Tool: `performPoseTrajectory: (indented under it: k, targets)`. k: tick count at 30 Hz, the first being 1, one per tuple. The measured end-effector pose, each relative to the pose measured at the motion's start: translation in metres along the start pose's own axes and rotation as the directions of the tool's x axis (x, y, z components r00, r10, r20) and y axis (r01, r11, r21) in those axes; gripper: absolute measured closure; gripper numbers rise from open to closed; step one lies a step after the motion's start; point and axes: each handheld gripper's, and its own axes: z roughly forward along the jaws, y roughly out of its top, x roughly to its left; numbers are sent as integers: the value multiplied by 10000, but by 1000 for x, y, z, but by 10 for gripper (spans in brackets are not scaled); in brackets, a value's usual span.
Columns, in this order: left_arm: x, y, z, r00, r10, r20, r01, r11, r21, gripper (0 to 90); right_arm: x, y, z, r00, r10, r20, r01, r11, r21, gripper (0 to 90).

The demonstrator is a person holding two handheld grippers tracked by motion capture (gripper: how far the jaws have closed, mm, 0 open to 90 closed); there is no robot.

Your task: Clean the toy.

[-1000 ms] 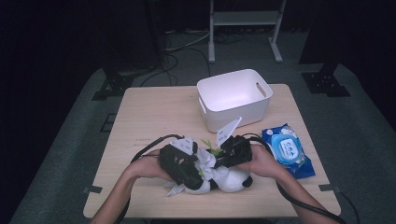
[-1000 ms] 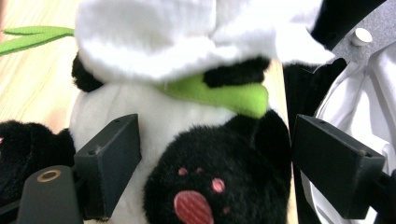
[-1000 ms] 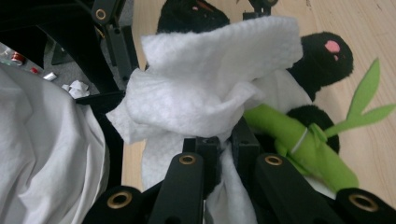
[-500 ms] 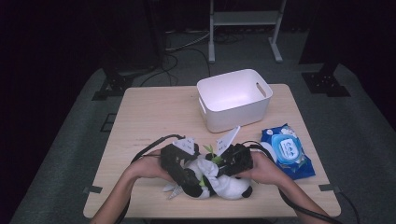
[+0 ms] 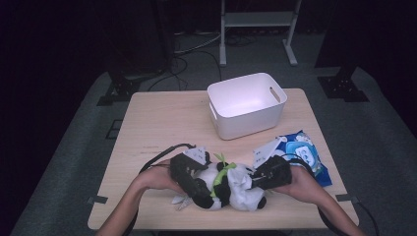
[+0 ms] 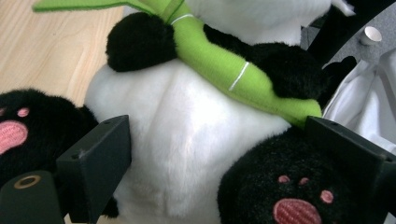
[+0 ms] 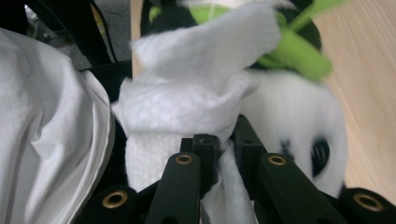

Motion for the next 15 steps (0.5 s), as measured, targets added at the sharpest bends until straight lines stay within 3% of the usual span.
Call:
performPoseTrajectory:
  k: [2, 4, 9, 15]
  targets:
    - [0, 0, 0, 10000, 6, -12, -6, 10000, 65, 82, -2, -8, -6, 9995, 277, -146, -281, 9992, -280, 825]
    - [0, -1, 0, 10000, -3, -6, 3, 10000, 49, 83, -4, -19, -12, 9978, 336, 578, -341, 9994, 75, 820]
    - [-1, -2, 0, 10000, 55, -19, -55, 10000, 2, 83, -18, -43, -18, 9890, 1310, 687, -1285, 9909, -397, 821]
    - [-3, -4, 1, 9999, 137, -70, -138, 9999, -74, 83, -34, -46, -15, 9818, 1662, 914, -1601, 9846, -708, 822]
